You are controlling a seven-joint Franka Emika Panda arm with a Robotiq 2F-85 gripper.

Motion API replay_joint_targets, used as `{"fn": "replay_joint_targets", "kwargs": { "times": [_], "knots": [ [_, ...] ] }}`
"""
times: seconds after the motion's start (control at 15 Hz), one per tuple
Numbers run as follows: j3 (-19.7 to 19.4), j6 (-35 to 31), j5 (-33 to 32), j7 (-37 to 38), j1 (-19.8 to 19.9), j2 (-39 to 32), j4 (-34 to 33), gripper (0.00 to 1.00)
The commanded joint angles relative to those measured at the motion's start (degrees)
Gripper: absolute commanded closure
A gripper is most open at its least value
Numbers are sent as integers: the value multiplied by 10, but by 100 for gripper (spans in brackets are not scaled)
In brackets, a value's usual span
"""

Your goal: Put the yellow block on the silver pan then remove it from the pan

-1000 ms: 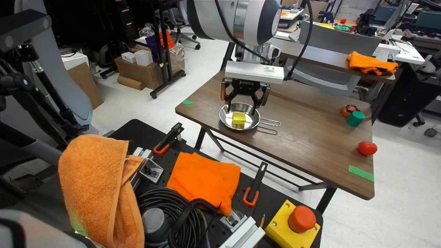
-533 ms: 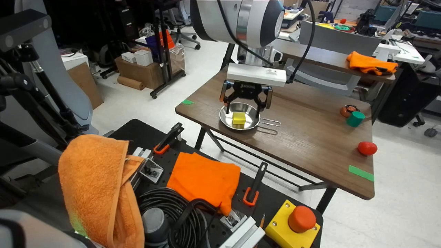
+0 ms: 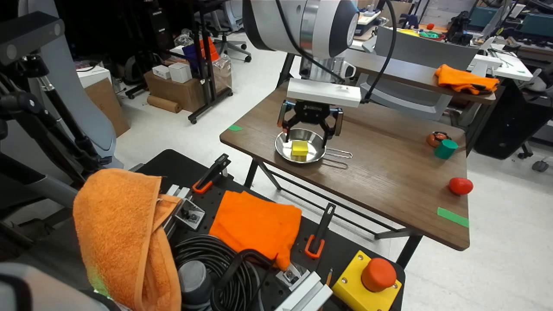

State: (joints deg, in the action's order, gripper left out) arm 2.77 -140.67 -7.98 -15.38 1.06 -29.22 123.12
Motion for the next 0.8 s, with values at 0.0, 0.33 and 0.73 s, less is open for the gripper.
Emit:
{"fn": "replay_joint_targets", "kwargs": {
  "times": [0.0,0.33,0.73],
  "knots": [
    [-5,19,-8,4,-5,-13,-21,25],
    [-3,18,-5,-1,-3,-19,-25,58],
    [-3,18,-4,-1,-2,-22,-31,99]
  ]
}}
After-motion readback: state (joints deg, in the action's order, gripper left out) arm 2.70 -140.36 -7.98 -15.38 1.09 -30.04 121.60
